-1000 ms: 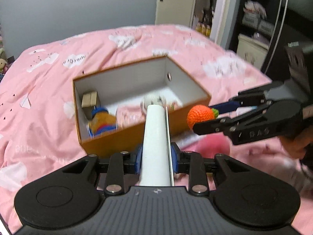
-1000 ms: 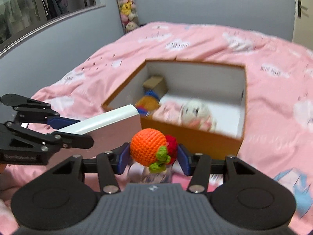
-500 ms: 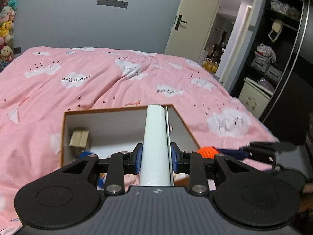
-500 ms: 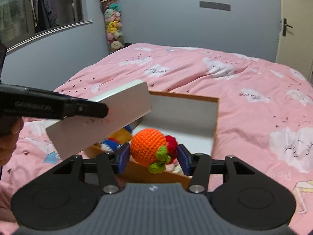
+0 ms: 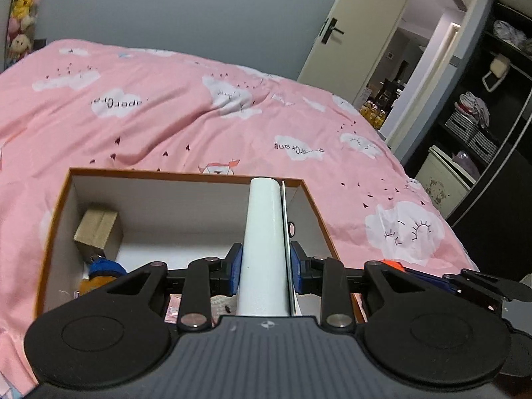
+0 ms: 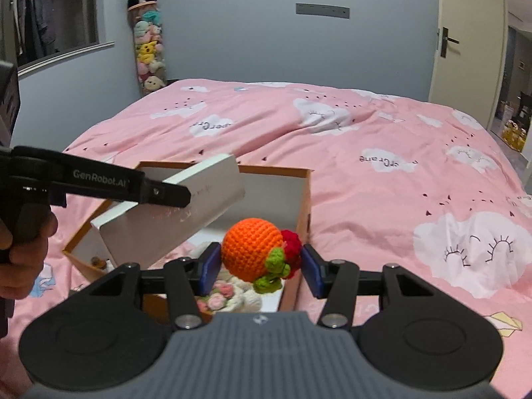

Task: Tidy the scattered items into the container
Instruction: 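Lift the white box with left tool while right tool lifts the crocheted orange, then lower the white box into the orange box with left tool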

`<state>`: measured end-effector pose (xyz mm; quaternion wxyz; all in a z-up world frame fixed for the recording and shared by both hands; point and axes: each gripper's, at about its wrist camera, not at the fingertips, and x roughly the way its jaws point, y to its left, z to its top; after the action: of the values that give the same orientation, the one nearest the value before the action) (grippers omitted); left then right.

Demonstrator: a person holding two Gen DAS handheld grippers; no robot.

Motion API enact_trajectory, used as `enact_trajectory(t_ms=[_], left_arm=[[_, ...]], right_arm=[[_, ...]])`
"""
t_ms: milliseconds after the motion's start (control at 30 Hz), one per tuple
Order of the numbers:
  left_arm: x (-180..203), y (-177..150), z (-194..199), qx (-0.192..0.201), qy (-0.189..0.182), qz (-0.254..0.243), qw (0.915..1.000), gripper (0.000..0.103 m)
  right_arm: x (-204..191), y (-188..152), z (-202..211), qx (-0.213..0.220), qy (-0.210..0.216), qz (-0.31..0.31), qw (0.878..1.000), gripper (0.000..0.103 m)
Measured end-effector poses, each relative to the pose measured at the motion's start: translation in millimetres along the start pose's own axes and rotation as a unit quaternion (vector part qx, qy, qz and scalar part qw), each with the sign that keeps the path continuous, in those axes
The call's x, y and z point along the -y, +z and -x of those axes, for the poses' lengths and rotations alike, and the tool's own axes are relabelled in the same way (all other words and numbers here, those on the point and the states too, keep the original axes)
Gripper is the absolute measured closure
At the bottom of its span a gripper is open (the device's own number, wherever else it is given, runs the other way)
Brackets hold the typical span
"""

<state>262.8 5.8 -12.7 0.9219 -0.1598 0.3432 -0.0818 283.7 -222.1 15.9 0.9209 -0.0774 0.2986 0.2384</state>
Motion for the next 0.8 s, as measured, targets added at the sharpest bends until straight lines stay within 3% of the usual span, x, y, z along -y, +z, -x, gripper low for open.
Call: enact_trajectory(t_ms=[300, 433, 800], left_arm=[[3, -9, -33, -0.018, 0.047, -0.006, 0.9987, 0.07], [-1, -11, -43, -0.017, 0.049, 0.017, 0.9985, 0.07], [-12, -9, -62, -0.025, -0.003, 0.1, 0.9947, 0.07]], right_arm=[[15, 1, -21, -0.007, -0.017, -0.011, 1.0, 0.048], [17, -2, -28, -0.013, -0.013, -0.015, 1.0, 0.048], [17, -10, -33, -0.02, -0.008, -0.025, 0.999, 0.048]])
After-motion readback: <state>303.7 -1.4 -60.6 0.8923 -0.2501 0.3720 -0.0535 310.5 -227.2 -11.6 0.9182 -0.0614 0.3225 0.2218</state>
